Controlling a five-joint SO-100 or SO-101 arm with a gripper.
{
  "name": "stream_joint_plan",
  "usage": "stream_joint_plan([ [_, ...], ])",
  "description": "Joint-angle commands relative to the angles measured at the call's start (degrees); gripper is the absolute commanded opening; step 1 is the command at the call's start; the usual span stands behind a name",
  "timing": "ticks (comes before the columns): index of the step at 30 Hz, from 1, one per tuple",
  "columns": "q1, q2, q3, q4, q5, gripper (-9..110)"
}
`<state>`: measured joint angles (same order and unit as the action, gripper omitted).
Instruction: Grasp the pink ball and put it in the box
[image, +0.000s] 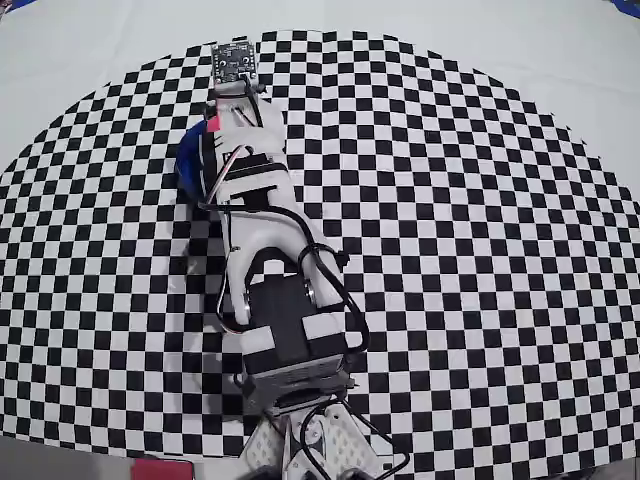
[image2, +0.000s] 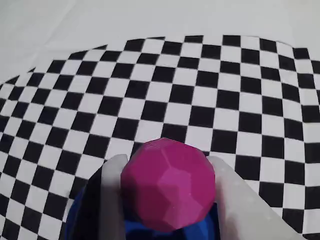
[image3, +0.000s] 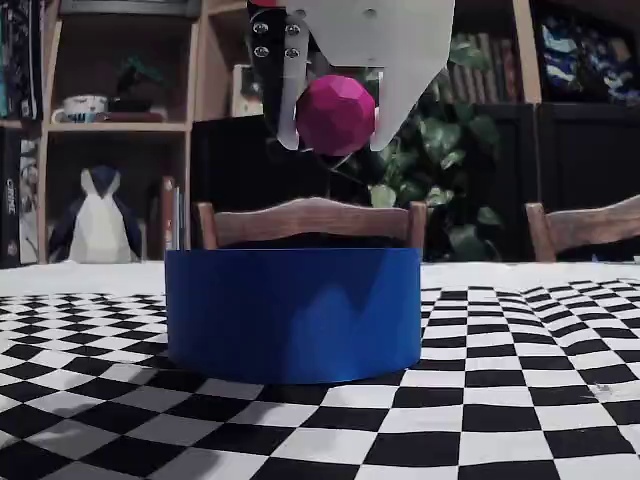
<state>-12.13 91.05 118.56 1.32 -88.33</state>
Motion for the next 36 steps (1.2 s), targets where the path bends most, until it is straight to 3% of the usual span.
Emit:
stream_joint_plan([
  [1,-0.88,4.22,0.26,-0.97,-0.35,0],
  [36,-3.08,2.37,3.60,-2.37,-0.35,0],
])
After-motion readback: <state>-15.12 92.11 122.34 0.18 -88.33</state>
